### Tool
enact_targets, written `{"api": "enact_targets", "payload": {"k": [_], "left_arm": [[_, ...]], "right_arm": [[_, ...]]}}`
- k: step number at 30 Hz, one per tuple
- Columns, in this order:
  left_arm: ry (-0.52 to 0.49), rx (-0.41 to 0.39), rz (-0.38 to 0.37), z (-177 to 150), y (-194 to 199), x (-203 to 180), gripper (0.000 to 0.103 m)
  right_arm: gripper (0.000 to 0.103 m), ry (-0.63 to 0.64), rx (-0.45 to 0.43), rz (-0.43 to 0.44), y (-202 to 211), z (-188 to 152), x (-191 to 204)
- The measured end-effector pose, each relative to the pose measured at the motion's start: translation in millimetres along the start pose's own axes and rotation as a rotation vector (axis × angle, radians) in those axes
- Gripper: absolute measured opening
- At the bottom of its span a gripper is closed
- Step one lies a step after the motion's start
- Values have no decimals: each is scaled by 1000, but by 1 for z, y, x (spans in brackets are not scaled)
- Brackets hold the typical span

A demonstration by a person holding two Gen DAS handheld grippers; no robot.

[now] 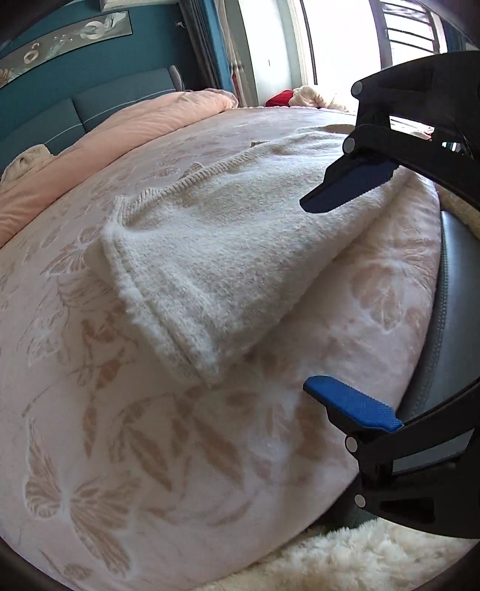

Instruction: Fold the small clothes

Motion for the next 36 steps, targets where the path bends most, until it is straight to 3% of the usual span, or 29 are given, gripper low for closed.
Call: {"api": "enact_targets", "payload": {"k": [5,6,7,8,9,14,17,20,24,25,27,31,33,36], "left_arm": [[66,-88,-10,32,-12,-16,89],[70,-86,20,39,-15,-15,84],[75,-76,39,44,-17,-16,74],[66,-60,36,49,-18,-20,48],[44,-43,40,53,-16,-26,17],[-70,-100,-106,80,62,-73,11],[-126,-119,-106,76,109,-75,10],[-145,-111,15,59,109,-34,10],[-63,46,163,5,47,54,10],[-42,44,160,-4,41,65,10],[-87,-7,160,-8,45,65,14],[-161,-39,148,0,55,49,16],[-161,-36,140,4,54,48,27],[-144,-30,149,4,47,52,29]], "right_arm": [[70,-155,-53,17,-28,34,4],[59,-168,-56,11,-32,40,8],[42,-150,-54,1,-35,47,17],[21,-109,-41,-9,-38,52,28],[20,-60,-43,-11,-36,59,44],[16,166,-147,195,38,83,151],[16,214,-151,265,72,76,170],[16,203,-110,167,63,53,118],[17,24,53,-75,-7,4,-4],[17,-23,60,-50,-11,-4,-17],[27,-63,36,-23,4,-3,-18],[30,85,-47,-119,41,15,3],[47,175,-126,-205,53,26,19],[59,374,-254,-331,58,49,48]]}}
Point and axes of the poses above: each gripper's, at about its wrist camera, not at the fingertips, and y roughly against the way its jaws point, x to its left, z to its top, the point moved 7 cm from there along -y, roughly the way its jaws point, and after that the axes turned 3 degrees about -x, right-handed, at the moved point
